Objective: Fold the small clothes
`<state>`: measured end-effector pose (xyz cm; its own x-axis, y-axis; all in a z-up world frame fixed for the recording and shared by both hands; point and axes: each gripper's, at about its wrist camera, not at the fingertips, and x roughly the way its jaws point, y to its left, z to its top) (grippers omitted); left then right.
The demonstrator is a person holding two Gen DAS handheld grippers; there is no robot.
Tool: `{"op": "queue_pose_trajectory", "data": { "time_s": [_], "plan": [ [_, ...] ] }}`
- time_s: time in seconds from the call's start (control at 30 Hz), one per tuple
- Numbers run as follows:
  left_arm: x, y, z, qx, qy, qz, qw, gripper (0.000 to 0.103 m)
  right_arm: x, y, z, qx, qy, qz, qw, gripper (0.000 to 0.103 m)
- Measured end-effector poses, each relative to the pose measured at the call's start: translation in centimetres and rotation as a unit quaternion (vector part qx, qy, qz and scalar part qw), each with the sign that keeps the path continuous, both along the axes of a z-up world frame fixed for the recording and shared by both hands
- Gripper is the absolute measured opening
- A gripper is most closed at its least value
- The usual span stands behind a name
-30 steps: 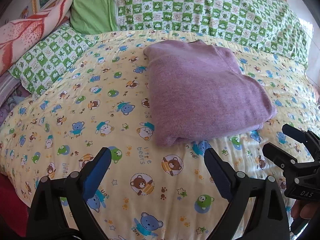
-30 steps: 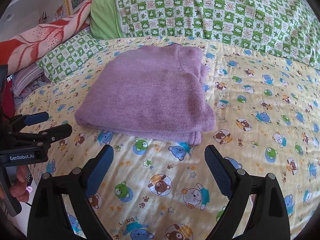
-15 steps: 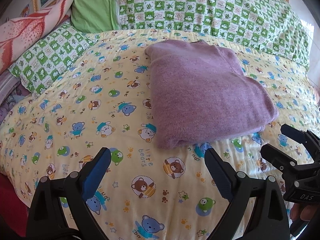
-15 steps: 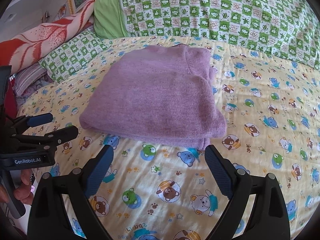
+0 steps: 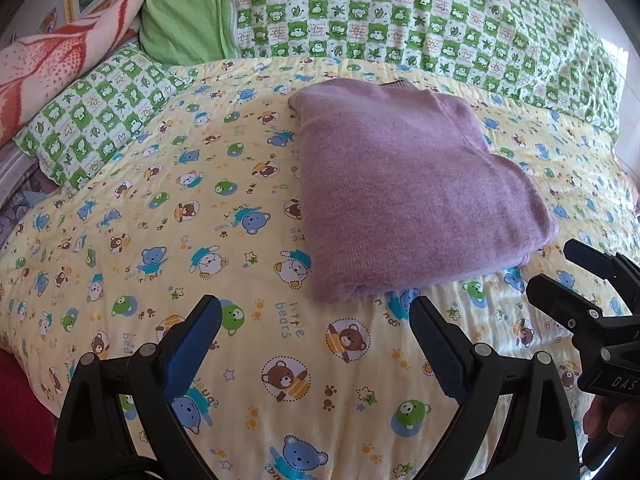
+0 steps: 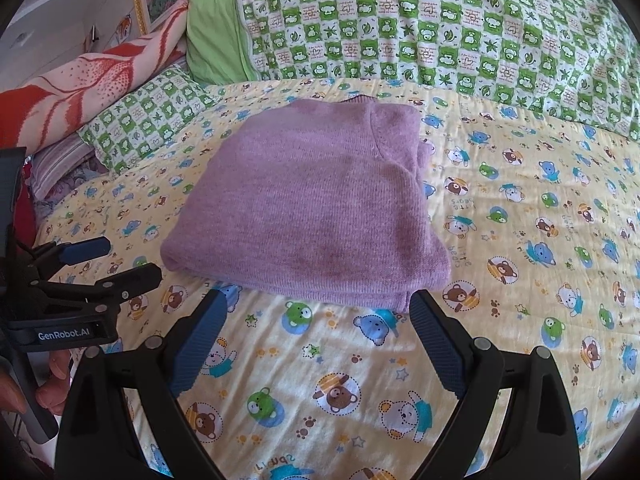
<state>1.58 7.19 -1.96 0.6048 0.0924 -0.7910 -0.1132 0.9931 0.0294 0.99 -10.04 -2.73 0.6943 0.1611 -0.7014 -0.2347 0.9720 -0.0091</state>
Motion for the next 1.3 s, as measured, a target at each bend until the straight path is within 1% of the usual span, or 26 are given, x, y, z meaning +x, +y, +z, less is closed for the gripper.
{"op": "queue_pose_trajectory", "data": {
  "time_s": [0.43, 0.77, 1.3],
  "plan": [
    [0.4, 0.2, 0.0, -0.005, 0.006, -0.003, 1.0, 0.096, 0.4, 0.3, 0.4, 0.003, 0.001, 0.003, 1.0, 0.093],
    [-0.1, 0.2, 0.1, -0.008, 0.005, 0.002, 1.0, 0.096, 0.0, 0.7, 0.5, 0.007, 0.002, 0.0, 1.0, 0.093],
    [0.0, 0.2, 0.8, -0.01, -0.001, -0.004, 0.9999, 0.097, 0.0, 0.9, 1.2, 0.011, -0.004, 0.002, 1.0, 0.093]
  ]
}}
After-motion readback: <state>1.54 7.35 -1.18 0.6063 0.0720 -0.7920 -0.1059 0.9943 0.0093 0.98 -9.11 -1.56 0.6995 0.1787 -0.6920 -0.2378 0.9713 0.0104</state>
